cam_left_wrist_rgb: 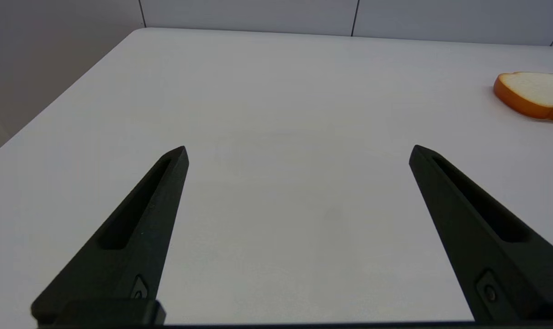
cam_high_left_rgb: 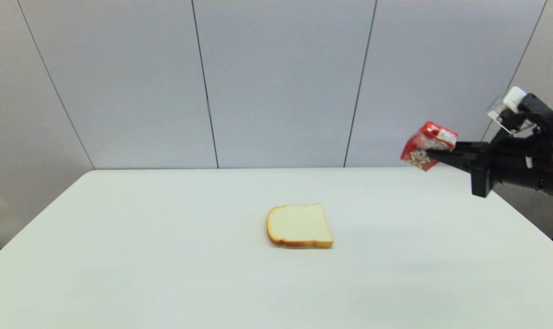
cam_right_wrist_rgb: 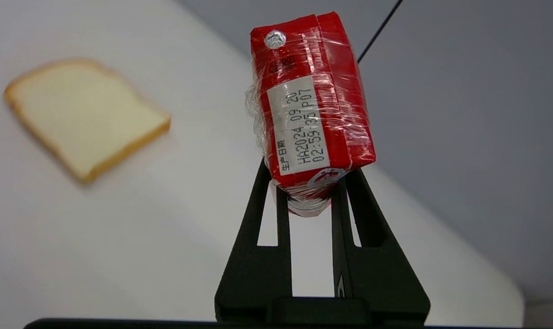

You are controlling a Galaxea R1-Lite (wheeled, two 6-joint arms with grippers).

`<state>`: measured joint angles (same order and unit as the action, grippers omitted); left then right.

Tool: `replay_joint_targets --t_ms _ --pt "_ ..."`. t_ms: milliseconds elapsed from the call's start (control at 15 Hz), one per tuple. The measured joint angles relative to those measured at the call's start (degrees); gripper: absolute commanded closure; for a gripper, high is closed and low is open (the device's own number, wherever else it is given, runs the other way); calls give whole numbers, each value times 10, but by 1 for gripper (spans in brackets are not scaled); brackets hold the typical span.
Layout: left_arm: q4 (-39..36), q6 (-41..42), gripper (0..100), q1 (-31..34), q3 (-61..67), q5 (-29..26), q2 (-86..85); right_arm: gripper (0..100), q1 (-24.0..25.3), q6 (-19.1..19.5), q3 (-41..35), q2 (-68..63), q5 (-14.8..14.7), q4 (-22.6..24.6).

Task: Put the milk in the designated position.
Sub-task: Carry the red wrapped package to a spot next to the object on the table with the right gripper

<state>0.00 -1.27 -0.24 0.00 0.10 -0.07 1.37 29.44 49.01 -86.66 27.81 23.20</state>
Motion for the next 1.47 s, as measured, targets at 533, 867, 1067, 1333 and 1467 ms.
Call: replay_joint_targets --t_ms 533,867,1067,1333,1467 --pt "0 0 0 0 0 0 0 100 198 -79 201 -164 -284 -136" --pt "0 0 0 0 0 0 0 100 242 -89 240 -242 -282 -132" --pt "0 0 0 0 0 0 0 100 259 -152 312 -291 -294 -142" --pt "0 0 0 0 0 0 0 100 280 -251 408 -358 -323 -196" --pt "0 0 0 0 0 0 0 100 291 -302 433 -384 -329 -215"
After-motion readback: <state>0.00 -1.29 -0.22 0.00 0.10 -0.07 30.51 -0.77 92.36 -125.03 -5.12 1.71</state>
